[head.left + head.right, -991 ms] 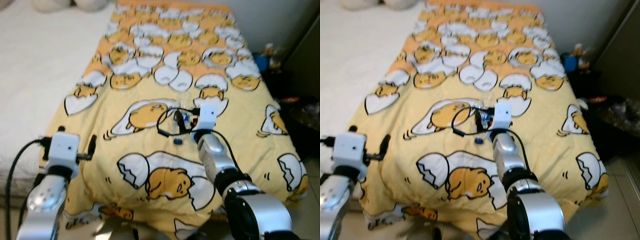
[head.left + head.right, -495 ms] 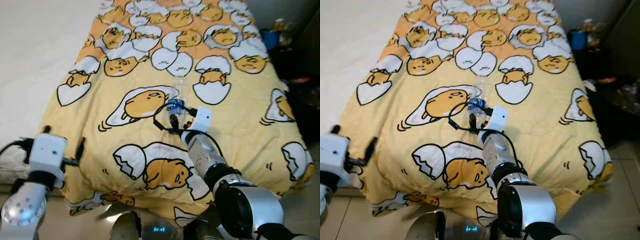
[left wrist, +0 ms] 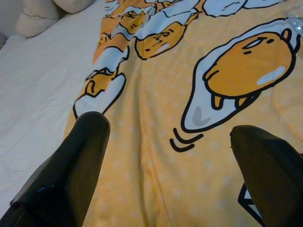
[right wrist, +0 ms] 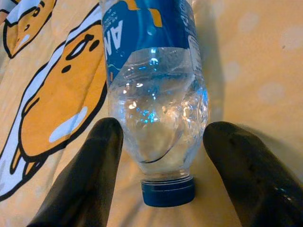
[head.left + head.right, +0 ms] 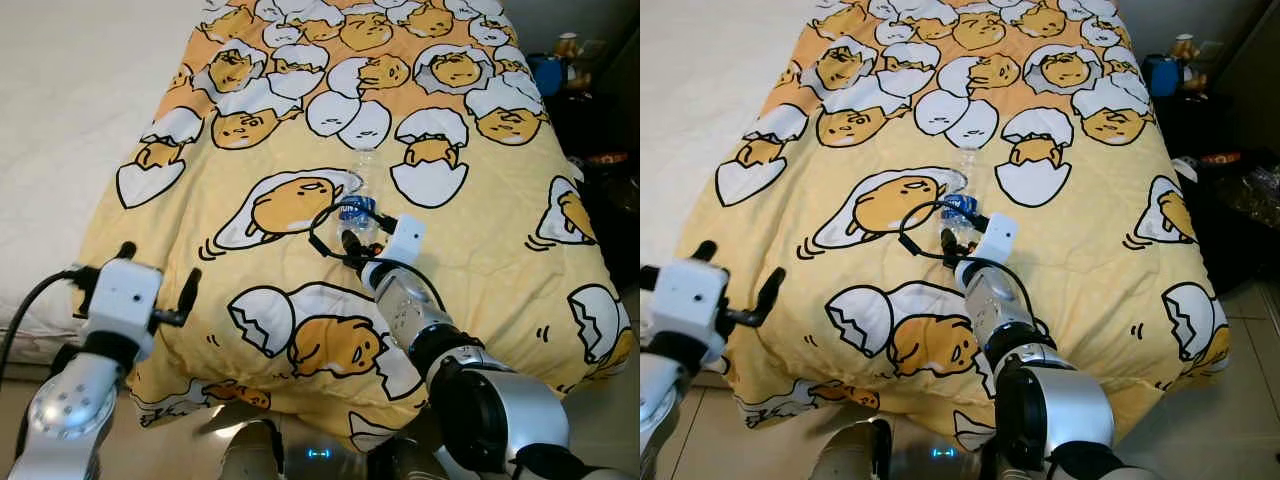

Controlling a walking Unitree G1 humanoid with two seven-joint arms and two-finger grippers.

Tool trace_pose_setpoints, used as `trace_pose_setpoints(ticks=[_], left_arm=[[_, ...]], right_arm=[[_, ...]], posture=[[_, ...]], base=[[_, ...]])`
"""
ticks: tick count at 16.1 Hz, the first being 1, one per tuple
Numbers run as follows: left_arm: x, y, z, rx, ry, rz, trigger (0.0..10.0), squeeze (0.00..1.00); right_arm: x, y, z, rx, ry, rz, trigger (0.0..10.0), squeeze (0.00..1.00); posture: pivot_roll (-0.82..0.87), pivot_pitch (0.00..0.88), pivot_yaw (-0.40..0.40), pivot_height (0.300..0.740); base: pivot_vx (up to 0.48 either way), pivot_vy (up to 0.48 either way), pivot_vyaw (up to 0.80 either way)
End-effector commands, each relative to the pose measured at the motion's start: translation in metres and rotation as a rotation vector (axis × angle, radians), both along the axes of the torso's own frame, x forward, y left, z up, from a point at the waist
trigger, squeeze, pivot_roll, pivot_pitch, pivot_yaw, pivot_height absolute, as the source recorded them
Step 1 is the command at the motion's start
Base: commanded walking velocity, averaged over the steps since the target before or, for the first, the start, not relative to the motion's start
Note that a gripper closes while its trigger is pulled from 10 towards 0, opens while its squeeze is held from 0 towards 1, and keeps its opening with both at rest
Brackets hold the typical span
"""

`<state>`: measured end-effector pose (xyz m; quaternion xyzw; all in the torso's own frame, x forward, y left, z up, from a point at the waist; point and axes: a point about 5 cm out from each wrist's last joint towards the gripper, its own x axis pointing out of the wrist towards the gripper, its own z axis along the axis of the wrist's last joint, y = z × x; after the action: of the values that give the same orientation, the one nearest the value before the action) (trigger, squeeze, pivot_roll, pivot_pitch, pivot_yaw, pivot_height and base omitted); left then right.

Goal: Clean up the room

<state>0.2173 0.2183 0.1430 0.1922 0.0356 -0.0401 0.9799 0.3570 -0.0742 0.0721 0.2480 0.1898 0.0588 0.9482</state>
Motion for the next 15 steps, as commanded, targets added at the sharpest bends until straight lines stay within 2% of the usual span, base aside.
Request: trace_pose_setpoints(ticks=[1, 3, 4, 7, 9, 11, 12, 15], left_arm=[[0.001, -0.001, -0.005, 0.002, 0.024, -0.004, 10.0, 0.00], [0.006, -0.004, -0.007, -0.006, 0.022, -0.008, 10.0, 0.00], [0.011, -0.007, -0.009, -0.021, 0.014, -0.018, 10.0, 0.00], [0.032, -0.020, -0.012, -0.059, -0.019, -0.033, 10.0, 0.00], [0.041, -0.025, -0.010, -0.074, -0.041, -0.039, 10.0, 0.00], [0.051, -0.029, -0.011, -0.084, -0.057, -0.045, 10.0, 0.00], [0.060, -0.032, -0.012, -0.094, -0.073, -0.050, 10.0, 0.00], [0.068, -0.036, -0.013, -0.106, -0.086, -0.053, 10.0, 0.00]], right_arm=[[0.000, -0.002, -0.002, -0.057, 0.003, 0.006, 0.0, 0.00], [0.002, -0.001, 0.004, -0.137, -0.053, 0.036, 0.0, 0.00], [0.005, -0.001, 0.012, -0.171, -0.115, 0.035, 0.0, 0.00], [0.013, 0.003, 0.034, -0.203, -0.264, 0.046, 0.0, 0.00], [0.017, 0.004, 0.046, -0.229, -0.344, 0.054, 0.0, 0.00], [0.022, -0.001, 0.060, -0.251, -0.413, 0.040, 0.0, 0.00], [0.029, -0.009, 0.082, -0.270, -0.513, 0.008, 0.0, 0.00], [0.034, -0.017, 0.100, -0.297, -0.590, -0.021, 0.0, 0.00]], posture=[[0.37, 0.209, 0.019, 0.740], [0.35, 0.196, 0.015, 0.740], [0.32, 0.175, 0.009, 0.740], [0.28, 0.111, -0.007, 0.740], [0.27, 0.085, -0.013, 0.740], [0.25, 0.055, -0.015, 0.740], [0.22, 0.018, -0.019, 0.740], [0.20, 0.000, -0.019, 0.740]], base=[[0.000, 0.000, 0.00], [0.000, 0.000, 0.00], [0.000, 0.000, 0.00], [0.000, 0.000, 0.00], [0.000, 0.000, 0.00], [0.000, 0.000, 0.00], [0.000, 0.000, 0.00], [0.000, 0.000, 0.00]])
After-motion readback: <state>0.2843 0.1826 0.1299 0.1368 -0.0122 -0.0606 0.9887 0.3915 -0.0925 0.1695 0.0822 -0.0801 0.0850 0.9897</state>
